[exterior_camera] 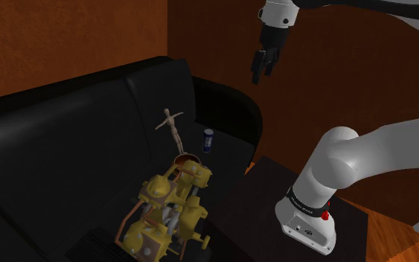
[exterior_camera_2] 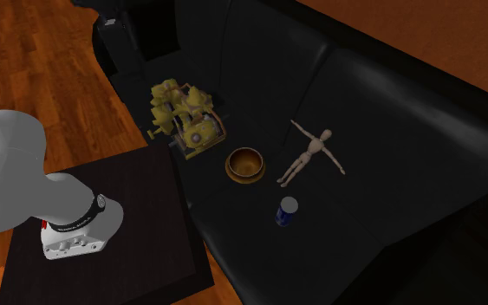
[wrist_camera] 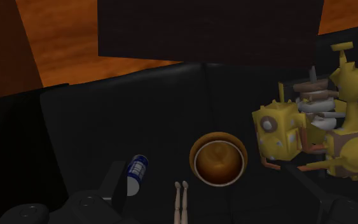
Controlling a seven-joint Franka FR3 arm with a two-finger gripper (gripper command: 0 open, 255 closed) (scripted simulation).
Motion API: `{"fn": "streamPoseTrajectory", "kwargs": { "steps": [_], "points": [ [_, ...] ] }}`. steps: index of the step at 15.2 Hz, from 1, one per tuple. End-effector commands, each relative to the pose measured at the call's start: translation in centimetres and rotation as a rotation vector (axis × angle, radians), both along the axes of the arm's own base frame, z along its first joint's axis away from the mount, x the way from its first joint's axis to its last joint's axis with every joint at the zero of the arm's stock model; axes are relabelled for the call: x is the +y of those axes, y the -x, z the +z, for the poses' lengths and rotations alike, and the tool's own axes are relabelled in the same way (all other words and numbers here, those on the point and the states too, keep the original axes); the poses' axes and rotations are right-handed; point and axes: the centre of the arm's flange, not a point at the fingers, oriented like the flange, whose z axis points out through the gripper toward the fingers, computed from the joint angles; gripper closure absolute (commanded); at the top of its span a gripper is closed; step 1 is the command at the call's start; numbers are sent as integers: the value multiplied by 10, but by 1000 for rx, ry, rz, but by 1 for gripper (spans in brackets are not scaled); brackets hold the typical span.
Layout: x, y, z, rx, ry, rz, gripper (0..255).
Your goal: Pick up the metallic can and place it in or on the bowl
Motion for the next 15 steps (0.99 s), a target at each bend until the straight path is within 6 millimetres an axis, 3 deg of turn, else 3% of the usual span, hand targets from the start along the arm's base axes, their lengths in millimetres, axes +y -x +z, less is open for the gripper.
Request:
{"fn": "streamPoseTrajectory", "kwargs": {
  "steps": [1,15],
  "points": [
    [0,0,0,0,0,0,0],
    [-53,-103,-146,17,-4,0,0]
  ]
}}
